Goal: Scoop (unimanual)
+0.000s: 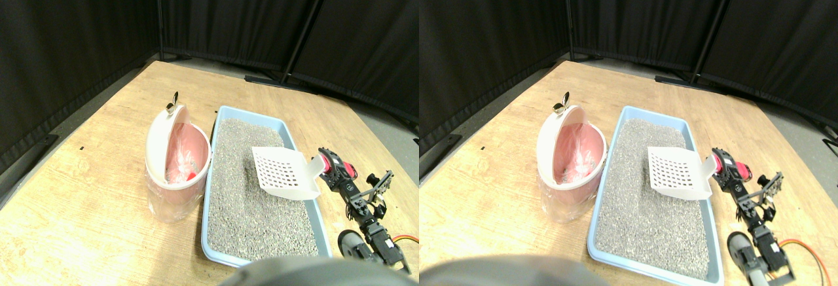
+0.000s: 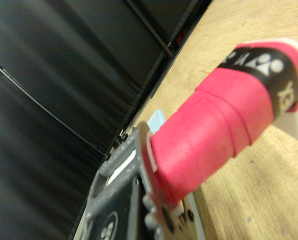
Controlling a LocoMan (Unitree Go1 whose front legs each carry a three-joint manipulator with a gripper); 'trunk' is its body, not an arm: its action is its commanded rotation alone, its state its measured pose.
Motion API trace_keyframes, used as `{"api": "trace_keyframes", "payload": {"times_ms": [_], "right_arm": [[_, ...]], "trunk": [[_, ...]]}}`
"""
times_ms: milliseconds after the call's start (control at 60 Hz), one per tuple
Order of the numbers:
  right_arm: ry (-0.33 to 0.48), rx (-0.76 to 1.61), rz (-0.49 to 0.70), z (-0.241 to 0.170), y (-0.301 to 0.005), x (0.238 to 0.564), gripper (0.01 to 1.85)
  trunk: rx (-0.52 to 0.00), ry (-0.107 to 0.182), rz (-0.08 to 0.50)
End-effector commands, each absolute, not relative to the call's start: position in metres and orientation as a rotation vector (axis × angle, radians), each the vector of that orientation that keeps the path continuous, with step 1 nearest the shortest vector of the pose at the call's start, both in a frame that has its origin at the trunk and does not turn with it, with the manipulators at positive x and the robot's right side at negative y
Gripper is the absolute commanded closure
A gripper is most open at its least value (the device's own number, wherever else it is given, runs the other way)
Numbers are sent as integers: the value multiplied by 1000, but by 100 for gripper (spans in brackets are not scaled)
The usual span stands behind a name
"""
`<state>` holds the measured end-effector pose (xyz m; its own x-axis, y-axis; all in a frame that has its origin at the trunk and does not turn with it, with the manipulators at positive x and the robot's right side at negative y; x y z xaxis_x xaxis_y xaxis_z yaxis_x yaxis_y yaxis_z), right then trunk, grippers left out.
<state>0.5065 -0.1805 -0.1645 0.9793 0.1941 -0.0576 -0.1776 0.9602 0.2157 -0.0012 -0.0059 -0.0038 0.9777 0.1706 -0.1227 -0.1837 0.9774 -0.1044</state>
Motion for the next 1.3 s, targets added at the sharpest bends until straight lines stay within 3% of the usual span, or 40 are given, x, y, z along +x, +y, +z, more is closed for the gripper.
{"api": "trace_keyframes", "payload": {"times_ms": [17,483,650,700,750,800,933,1100,1300], "right_arm": [[28,272,202,-162,-177,506,181],[39,348,138,-199,-186,497,181],[123,356,60,-208,-192,496,177],[142,340,28,-210,-194,495,163],[190,319,-3,-209,-196,491,128],[220,296,-1,-209,-198,489,105],[275,301,-5,-209,-202,481,68],[321,329,-7,-203,-205,474,43],[296,313,15,-194,-205,463,44]], "trunk": [[-137,119,181],[-126,124,168],[-121,124,158],[-118,123,155],[-114,125,146],[-114,125,146],[-112,126,141],[-107,131,127],[-101,134,119]]}}
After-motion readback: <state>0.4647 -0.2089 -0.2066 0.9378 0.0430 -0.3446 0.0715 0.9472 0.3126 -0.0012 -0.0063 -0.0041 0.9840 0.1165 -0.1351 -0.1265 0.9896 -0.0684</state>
